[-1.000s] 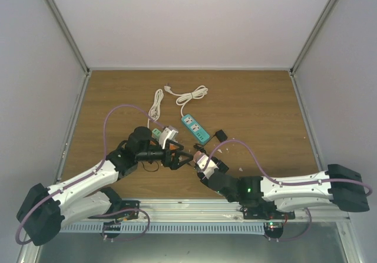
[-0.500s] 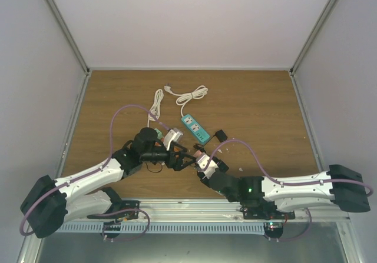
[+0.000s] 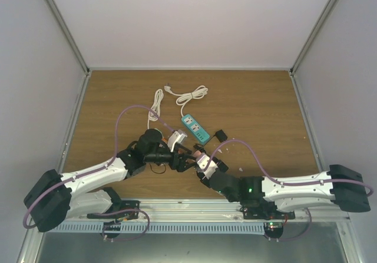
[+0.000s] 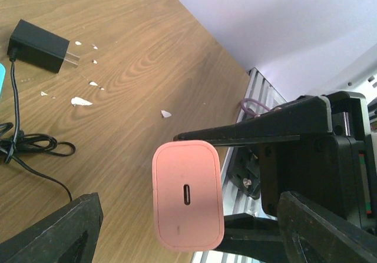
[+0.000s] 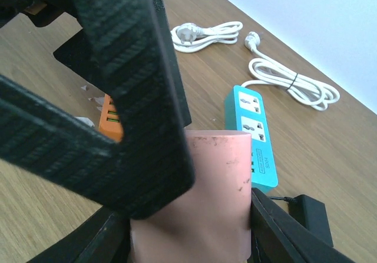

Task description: Insert the plug

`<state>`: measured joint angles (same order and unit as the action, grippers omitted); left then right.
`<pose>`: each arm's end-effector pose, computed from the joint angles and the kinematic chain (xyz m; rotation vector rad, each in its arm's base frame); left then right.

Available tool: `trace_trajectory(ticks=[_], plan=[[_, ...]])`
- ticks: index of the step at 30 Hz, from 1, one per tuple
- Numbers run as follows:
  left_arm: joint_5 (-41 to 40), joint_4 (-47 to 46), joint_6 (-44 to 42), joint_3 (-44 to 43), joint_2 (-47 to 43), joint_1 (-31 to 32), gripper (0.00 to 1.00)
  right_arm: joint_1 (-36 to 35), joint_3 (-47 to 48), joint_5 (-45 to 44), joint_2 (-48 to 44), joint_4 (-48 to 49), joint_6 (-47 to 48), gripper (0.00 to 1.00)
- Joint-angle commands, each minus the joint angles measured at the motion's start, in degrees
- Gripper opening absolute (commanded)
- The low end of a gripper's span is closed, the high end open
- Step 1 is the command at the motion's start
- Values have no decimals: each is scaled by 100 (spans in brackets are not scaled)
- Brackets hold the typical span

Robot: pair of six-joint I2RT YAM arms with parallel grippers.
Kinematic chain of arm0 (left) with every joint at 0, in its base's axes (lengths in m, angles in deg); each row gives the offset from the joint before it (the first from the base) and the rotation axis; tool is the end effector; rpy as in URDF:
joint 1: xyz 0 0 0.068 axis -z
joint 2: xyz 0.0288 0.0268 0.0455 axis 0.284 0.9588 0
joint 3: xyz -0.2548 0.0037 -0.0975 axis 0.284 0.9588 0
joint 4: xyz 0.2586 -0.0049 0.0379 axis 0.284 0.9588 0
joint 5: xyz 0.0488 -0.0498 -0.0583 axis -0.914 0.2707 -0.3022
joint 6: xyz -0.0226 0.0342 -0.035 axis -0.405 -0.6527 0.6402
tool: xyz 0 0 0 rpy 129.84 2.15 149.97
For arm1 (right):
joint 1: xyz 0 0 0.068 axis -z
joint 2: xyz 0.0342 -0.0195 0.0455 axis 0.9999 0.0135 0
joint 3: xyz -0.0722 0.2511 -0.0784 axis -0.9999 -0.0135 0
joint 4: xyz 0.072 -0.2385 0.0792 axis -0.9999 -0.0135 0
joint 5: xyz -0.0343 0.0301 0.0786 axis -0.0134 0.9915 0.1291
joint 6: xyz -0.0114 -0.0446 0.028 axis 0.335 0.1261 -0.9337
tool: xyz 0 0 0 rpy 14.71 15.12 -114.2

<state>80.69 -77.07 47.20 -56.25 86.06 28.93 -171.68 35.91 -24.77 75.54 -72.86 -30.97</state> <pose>0.1512 -0.1811 0.2163 0.7543 2.0822 -1.3341 0.0513 0.1972 0.1967 -0.8281 1.7543 0.2011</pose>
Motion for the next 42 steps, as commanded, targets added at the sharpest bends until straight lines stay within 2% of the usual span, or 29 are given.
trace_trajectory(ticks=[1, 10, 17, 21, 25, 27, 28, 29, 30, 34, 35, 37, 38, 39, 40, 42], plan=[[-101, -475, 90, -90, 97, 62, 83, -86, 43, 32, -69, 289, 8, 13], [0, -528, 85, -157, 321, 115, 69, -134, 46, 121, -47, 307, 95, 13], [35, -445, 94, -198, 321, 205, 68, -154, 83, 70, 66, 272, 95, 13], [49, -436, 79, -199, 297, 247, 61, -154, 99, 55, 98, 272, 106, 13], [95, -431, 60, -213, 314, 264, 46, -164, 98, 31, 81, 263, 96, 13], [150, -430, 39, -218, 332, 265, 32, -166, 93, 11, 64, 255, 93, 13], [176, -427, 27, -225, 350, 265, 23, -166, 92, -15, 55, 250, 92, 13], [193, -416, 24, -228, 362, 269, 7, -171, 99, -46, 46, 242, 76, 13], [176, -390, 31, -238, 362, 273, 1, -166, 101, -78, 38, 231, 65, 13], [140, -437, 41, -186, 283, 282, 0, -191, 117, -205, -5, 115, -26, 14], [95, -420, 46, -180, 240, 282, 0, -191, 133, -305, -18, 50, -89, 18], [-37, -357, 57, -166, 98, 285, 0, -186, 154, -455, -67, -85, -211, 35], [-146, -305, 66, -160, 14, 290, 0, -187, 140, -472, -106, -88, -220, 58], [-253, -249, 80, -146, -91, 291, 0, -191, 137, -495, -151, -107, -230, 93], [-395, -158, 85, -144, -196, 290, 0, -200, 130, -544, -212, -133, -262, 99], [-710, 15, 97, -147, -401, 291, 0, -194, 100, -619, -377, -165, -327, 100]])
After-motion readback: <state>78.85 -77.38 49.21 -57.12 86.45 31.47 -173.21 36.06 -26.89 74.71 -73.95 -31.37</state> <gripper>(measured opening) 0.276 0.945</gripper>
